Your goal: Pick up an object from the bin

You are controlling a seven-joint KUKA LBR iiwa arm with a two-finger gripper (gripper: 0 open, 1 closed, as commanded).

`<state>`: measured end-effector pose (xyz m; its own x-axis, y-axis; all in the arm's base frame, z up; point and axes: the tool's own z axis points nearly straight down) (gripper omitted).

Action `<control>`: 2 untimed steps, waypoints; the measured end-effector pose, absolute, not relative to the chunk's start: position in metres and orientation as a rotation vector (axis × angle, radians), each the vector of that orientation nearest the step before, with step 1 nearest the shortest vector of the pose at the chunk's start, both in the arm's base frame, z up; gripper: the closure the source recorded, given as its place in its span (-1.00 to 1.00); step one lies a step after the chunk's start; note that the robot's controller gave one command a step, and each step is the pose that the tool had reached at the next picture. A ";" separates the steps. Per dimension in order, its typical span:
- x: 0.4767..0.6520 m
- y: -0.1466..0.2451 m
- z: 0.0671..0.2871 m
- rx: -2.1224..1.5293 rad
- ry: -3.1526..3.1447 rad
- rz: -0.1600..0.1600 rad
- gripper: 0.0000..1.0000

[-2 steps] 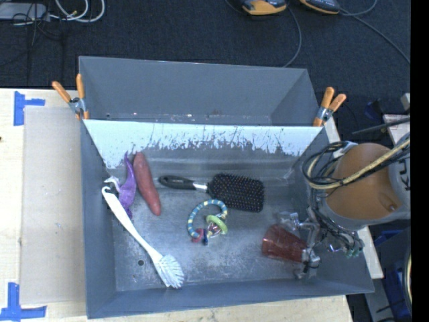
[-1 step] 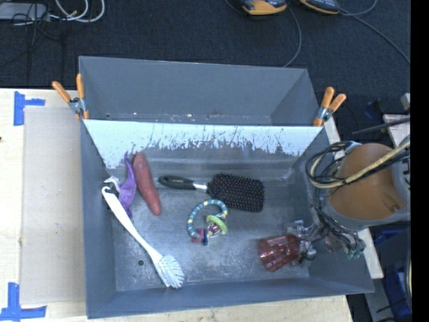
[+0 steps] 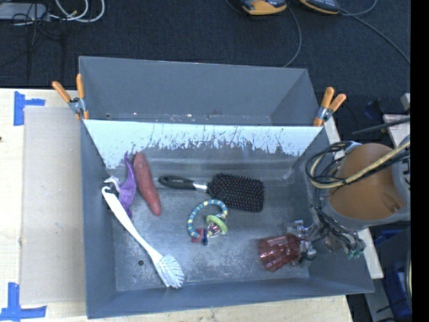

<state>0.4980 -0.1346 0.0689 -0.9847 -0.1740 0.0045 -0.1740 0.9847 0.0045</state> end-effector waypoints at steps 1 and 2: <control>0.498 -0.134 0.069 0.275 -3.125 -0.006 1.00; 0.497 -0.134 0.072 0.277 -3.122 -0.009 1.00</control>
Offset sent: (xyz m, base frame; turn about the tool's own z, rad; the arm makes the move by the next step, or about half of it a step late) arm -0.0001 0.0000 0.0488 0.0000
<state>0.4973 -0.1339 0.0717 -0.9844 -0.1759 0.0073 -0.1758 0.9844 0.0062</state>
